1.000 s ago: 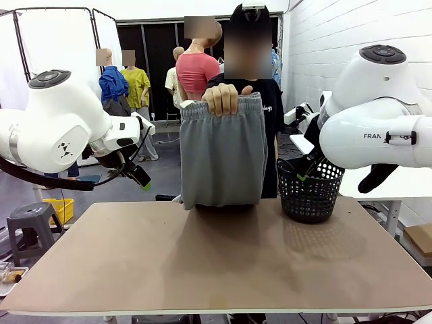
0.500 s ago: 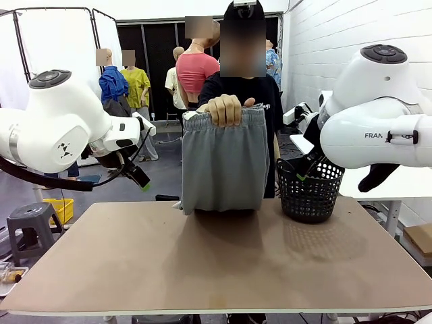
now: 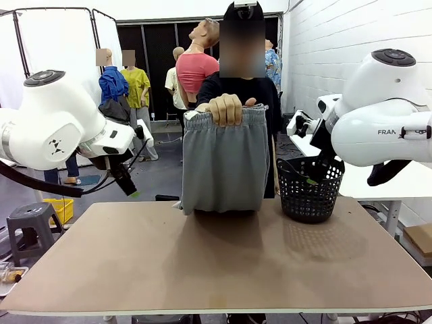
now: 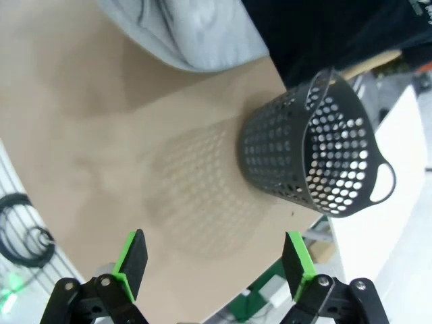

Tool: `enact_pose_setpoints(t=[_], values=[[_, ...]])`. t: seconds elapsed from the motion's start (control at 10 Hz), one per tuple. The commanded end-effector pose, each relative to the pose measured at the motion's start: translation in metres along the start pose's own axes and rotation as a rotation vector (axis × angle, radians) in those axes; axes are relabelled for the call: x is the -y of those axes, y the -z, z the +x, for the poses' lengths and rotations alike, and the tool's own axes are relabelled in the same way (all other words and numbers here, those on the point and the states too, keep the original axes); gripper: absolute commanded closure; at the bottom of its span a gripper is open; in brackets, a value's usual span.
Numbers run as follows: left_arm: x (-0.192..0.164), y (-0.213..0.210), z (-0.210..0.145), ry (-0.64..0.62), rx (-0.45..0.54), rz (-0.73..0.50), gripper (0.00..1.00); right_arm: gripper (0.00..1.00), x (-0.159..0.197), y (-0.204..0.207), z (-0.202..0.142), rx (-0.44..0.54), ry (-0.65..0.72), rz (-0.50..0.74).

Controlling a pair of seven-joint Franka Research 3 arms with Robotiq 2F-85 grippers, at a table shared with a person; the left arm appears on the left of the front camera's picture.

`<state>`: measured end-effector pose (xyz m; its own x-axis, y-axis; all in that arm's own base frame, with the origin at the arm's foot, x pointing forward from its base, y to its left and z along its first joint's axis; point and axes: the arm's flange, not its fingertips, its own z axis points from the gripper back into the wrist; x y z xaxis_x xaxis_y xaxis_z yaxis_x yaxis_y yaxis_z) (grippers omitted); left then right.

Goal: Fold the training pants.
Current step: Grab both ends of the Training pants handed by a person.

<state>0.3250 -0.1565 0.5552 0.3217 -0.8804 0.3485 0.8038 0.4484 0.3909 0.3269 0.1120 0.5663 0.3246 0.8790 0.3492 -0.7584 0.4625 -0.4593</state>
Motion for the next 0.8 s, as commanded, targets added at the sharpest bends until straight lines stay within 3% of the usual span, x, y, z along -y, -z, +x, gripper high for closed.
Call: enact_pose_setpoints(t=[0.0,0.3,0.4,0.5,0.7], values=[[-0.01,0.006,-0.006,0.219,-0.026,-0.09,0.0,0.0,0.006,0.014,-0.007,0.002,-0.155,-0.007],[-0.014,0.031,-0.012,0.434,-0.087,-0.211,0.0,0.0,0.004,0.033,-0.01,-0.004,-0.277,-0.004],[-0.014,0.031,-0.008,0.44,-0.099,-0.195,0.0,0.0,0.003,0.03,-0.008,-0.016,-0.267,-0.036],[-0.003,0.032,-0.015,0.358,-0.072,-0.183,0.0,0.0,0.003,0.024,-0.006,-0.022,-0.238,0.018],[-0.003,0.032,-0.015,0.358,-0.072,-0.183,0.0,0.0,0.003,0.024,-0.006,-0.022,-0.238,0.018]])
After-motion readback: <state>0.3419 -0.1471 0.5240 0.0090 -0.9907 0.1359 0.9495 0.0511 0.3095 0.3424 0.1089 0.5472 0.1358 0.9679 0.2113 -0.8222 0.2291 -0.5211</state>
